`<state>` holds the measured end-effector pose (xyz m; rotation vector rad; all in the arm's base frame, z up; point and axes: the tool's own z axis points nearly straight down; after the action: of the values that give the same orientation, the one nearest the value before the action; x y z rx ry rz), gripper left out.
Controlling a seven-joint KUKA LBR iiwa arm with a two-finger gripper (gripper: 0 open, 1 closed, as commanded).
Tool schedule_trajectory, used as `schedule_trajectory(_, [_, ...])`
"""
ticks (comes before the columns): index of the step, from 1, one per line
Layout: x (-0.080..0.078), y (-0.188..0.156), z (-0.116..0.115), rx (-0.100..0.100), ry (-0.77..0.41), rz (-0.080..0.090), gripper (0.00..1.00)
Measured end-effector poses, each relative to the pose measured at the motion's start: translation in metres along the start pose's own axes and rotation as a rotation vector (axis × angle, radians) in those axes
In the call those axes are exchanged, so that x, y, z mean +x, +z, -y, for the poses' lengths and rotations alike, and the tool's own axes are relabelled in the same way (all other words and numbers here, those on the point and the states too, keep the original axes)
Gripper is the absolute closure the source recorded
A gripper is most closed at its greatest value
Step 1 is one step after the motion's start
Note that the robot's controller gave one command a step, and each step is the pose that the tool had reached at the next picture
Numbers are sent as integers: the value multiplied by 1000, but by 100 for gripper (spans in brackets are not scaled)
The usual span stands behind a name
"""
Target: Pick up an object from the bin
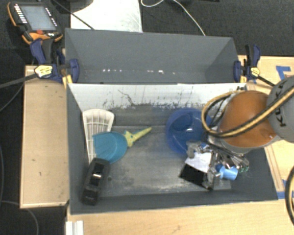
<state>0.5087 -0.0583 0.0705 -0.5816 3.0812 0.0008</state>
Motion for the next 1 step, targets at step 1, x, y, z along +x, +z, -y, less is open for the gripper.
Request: schedule_trajectory(1, [23, -21, -16, -4, 67, -9, 100])
